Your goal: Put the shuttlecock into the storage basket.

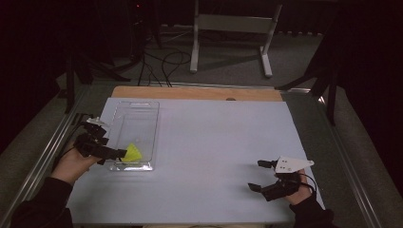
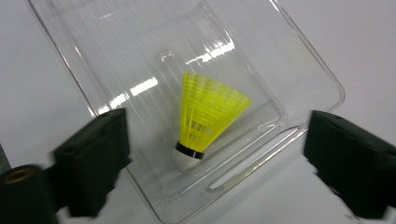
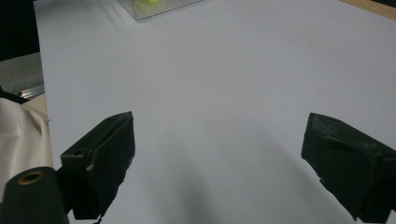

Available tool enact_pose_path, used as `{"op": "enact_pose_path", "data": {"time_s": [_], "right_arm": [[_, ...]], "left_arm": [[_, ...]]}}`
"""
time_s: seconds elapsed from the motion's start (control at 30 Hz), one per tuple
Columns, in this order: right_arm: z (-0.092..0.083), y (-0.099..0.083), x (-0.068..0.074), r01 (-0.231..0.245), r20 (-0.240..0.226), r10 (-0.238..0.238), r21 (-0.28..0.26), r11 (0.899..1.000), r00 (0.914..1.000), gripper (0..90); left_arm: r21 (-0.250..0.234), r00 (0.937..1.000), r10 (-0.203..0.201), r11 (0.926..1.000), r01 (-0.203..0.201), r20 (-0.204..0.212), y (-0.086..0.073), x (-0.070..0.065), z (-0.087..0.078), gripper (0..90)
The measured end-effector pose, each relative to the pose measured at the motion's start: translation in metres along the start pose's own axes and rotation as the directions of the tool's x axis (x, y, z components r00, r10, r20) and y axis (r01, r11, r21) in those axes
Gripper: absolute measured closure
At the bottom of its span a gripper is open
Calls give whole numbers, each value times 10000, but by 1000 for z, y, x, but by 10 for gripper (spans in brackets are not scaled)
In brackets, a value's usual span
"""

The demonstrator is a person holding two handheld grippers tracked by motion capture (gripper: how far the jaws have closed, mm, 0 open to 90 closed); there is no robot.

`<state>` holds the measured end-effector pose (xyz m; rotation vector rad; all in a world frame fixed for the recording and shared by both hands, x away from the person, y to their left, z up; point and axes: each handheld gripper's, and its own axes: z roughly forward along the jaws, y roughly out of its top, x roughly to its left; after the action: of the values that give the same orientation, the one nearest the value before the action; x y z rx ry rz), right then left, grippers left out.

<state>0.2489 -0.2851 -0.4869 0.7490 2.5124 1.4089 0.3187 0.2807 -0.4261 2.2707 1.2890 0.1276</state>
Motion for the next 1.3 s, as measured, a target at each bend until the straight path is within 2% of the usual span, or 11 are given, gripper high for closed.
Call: {"op": "enact_pose_path", "data": {"time_s": [0.03,0.2,0.43,0.5,0.53,0.7,0.9,1.0,1.13,1.27,1.3], "right_arm": [[0,0,0,16,58,-16,-17,10000,10000,99],[-1,0,0,-51,202,50,41,10000,9998,99],[-1,-1,-1,-10,278,10,-1,10000,9996,93],[-1,-1,-1,-34,259,34,-8,10000,9997,93],[0,-2,0,-19,306,20,-19,10000,9995,93],[1,-2,0,-34,312,34,-2,10000,9995,93],[2,-1,-1,-93,119,94,-113,9999,9999,94],[1,-2,-1,-136,209,139,-114,9998,9997,94],[2,-3,-3,-105,322,108,-88,9999,9994,94],[3,-4,-5,-167,313,173,-181,9997,9994,94],[2,-4,-6,-195,306,202,-242,9995,9993,94]], "left_arm": [[-48,10000,74,10000,-74,-14,1,-1,0,6],[-446,9991,333,9984,-344,-250,5,-4,0,1],[-690,9980,624,9956,-627,-59,11,-8,3,1],[-772,9970,756,9941,-764,-136,12,-10,3,0],[-848,9947,1014,9911,-1025,-162,14,-12,4,0],[-965,9923,1208,9877,-1228,-266,20,-17,6,0],[-998,9854,1674,9805,-1695,-295,26,-25,9,1],[-1283,9836,1801,9755,-1786,1,31,-28,9,1],[-1563,9752,2212,9635,-2172,87,37,-35,12,1],[-1562,9631,2649,9543,-2549,470,44,-42,16,1],[-1560,9582,2814,9499,-2707,512,46,-44,18,1]]}}
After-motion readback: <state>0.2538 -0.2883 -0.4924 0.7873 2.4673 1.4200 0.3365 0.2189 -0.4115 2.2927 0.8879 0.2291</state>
